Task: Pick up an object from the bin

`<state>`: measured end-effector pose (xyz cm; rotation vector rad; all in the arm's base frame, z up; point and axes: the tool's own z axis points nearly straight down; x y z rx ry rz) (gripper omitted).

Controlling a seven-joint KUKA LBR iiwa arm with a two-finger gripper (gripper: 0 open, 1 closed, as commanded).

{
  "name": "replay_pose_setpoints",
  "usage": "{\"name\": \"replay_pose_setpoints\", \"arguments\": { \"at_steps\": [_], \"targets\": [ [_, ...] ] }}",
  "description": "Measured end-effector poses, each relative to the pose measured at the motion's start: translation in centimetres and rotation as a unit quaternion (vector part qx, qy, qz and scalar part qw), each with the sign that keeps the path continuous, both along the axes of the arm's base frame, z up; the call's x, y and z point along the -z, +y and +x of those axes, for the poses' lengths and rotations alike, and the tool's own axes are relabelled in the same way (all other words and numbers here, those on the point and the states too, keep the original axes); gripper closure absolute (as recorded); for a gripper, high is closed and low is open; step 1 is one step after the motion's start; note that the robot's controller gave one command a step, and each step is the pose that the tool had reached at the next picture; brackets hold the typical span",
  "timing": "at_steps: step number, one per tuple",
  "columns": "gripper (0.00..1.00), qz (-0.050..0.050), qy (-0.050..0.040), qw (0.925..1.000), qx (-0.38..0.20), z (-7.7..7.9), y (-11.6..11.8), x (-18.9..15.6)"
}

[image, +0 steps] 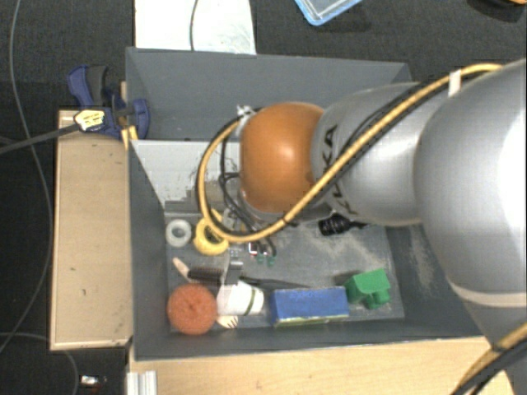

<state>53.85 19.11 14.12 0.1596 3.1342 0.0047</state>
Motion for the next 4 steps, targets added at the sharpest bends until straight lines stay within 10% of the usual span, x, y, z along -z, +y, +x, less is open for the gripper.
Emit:
{"name": "replay_pose_setpoints", "arguments": {
  "at_steps": [1,2,3,4],
  "targets": [
    [0.00,0.002,-0.0004,0.9981,0.062,-5.5,1.8,2.8],
    [0.00,0.000,-0.0035,0.9994,0.035,-1.1,-4.8,3.6],
    [0.00,0.002,-0.0005,0.9972,0.075,-5.0,-4.5,5.7],
    [1.00,0.001,-0.0064,0.9963,0.086,-5.1,-10.9,0.0]
  ]
}}
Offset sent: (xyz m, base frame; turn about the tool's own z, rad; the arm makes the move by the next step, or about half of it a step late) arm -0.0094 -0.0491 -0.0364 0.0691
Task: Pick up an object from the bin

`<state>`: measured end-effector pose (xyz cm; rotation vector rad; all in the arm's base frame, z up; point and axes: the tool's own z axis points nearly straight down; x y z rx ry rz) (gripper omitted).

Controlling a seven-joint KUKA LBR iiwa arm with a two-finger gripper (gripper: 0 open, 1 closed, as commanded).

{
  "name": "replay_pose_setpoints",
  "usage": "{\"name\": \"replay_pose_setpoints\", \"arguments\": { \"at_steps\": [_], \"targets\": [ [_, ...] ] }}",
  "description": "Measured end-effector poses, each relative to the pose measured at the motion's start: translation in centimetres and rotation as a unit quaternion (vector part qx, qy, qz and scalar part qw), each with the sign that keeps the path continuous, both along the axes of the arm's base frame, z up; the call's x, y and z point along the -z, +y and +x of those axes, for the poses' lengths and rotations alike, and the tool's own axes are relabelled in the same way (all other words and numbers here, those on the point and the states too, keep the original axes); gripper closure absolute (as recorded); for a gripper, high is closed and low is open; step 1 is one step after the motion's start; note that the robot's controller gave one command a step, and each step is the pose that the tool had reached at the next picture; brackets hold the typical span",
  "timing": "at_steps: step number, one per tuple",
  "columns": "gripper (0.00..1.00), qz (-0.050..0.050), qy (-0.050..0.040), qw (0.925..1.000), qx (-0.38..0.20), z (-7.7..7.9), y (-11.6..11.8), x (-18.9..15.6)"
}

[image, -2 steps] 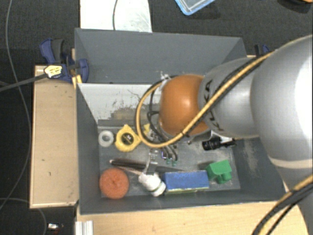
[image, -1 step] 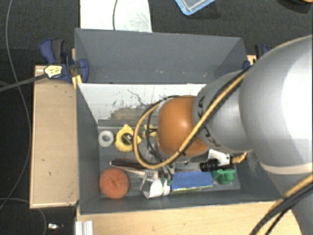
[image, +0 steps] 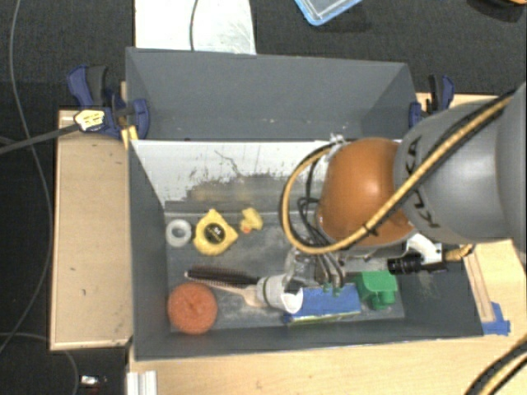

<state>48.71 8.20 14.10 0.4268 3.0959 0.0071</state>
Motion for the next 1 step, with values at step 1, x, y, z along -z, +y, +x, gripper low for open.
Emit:
{"name": "replay_pose_setpoints", "arguments": {
  "at_steps": [1],
  "targets": [
    [1.00,0.000,0.0000,1.0000,0.001,0.00,0.00,0.00]
  ]
}}
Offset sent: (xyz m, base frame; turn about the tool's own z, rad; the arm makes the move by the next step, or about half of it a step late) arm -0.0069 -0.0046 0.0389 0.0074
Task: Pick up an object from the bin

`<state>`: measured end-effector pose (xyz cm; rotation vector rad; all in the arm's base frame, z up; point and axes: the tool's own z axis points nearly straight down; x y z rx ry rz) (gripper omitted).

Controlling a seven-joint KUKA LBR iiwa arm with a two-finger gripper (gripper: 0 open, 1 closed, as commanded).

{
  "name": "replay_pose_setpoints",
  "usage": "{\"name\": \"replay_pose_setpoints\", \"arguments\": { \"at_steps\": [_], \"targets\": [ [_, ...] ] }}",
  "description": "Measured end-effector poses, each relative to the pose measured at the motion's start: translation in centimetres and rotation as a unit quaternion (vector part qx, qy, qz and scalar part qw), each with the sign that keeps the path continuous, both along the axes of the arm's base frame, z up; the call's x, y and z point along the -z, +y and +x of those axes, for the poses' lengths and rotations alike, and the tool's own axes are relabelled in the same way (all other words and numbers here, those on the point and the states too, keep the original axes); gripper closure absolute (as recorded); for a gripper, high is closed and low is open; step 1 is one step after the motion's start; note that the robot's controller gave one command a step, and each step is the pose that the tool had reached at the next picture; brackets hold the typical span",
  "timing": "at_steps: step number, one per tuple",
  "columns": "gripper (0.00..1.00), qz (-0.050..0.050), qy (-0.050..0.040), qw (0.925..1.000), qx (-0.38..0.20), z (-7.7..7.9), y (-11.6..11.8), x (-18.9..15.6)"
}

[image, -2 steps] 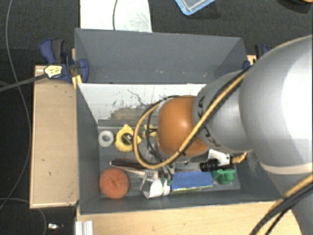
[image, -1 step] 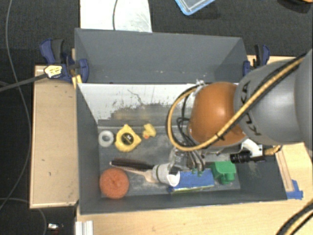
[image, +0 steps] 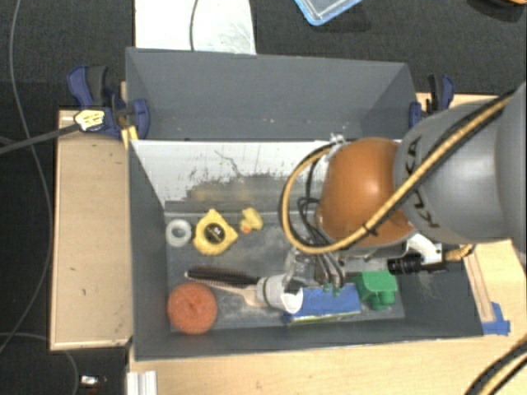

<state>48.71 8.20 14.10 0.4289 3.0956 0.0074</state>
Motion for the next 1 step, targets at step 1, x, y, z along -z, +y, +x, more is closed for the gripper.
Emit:
{"name": "replay_pose_setpoints", "arguments": {
  "at_steps": [1],
  "targets": [
    [1.00,0.000,-0.0012,1.0000,0.006,-0.65,-0.46,-3.93]
  ]
}}
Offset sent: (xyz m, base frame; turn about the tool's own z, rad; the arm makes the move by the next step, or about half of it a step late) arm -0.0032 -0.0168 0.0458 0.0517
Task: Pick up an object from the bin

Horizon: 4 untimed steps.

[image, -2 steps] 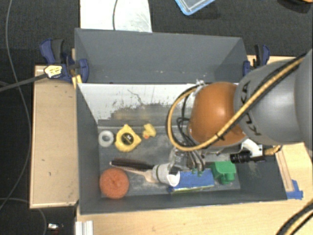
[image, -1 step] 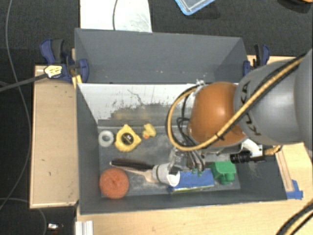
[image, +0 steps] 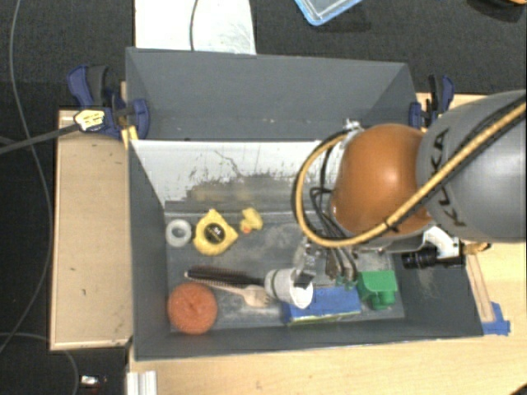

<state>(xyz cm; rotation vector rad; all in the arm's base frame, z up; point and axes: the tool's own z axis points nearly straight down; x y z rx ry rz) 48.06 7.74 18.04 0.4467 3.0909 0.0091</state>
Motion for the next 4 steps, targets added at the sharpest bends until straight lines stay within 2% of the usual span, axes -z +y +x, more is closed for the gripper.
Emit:
{"name": "replay_pose_setpoints", "arguments": {
  "at_steps": [1,2,3,4],
  "targets": [
    [1.00,0.000,0.0009,0.9998,0.019,0.4,-1.2,-0.6],
    [1.00,0.000,-0.0016,0.9999,-0.013,7.3,3.0,0.9],
    [0.00,0.000,0.0017,0.9997,0.024,2.4,-0.7,1.3],
    [0.00,-0.001,0.0020,0.9996,0.027,1.9,-1.1,1.3]
  ]
}}
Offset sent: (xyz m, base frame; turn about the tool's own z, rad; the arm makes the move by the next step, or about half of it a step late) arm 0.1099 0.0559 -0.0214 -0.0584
